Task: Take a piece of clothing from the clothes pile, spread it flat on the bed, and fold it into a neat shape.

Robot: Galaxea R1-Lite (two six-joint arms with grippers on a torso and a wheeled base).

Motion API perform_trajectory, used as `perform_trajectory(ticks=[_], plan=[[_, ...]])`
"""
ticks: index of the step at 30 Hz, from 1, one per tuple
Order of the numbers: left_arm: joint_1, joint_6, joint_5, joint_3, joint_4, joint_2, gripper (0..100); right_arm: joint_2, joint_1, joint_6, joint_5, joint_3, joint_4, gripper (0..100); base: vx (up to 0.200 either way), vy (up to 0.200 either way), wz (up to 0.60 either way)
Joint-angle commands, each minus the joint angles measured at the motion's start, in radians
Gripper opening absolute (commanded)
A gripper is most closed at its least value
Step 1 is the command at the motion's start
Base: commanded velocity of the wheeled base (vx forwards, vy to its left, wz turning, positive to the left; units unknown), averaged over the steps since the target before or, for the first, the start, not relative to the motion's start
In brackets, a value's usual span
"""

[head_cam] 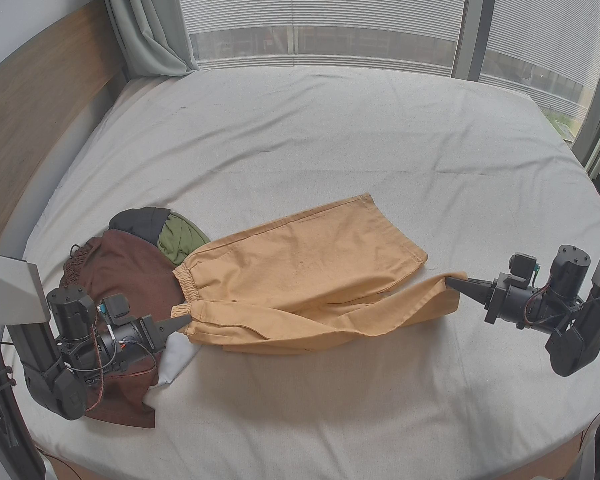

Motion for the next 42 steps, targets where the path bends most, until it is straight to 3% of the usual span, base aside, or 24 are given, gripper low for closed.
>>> perform_trajectory(ticks=[1, 12, 29, 42], plan=[[-0.010, -0.006, 0.011, -0.006, -0.001, -0.022, 0, -0.001, 0.005, 0.002, 0.000, -0.046, 0.000, 0, 0.000, 0.000, 0.00], [-0.010, -0.024, 0.068, -0.044, -0.001, -0.003, 0, 0.004, -0.001, 0.033, 0.000, -0.187, 0.035, 0, 0.000, 0.000, 0.00], [-0.002, -0.089, 0.161, -0.127, -0.001, 0.036, 0, 0.076, 0.028, 0.034, -0.002, -0.547, 0.313, 0, 0.000, 0.000, 0.00], [0.001, -0.193, 0.215, -0.195, -0.001, 0.055, 0, 0.170, 0.054, 0.037, -0.026, -0.778, 0.471, 0, 0.000, 0.000, 0.00]])
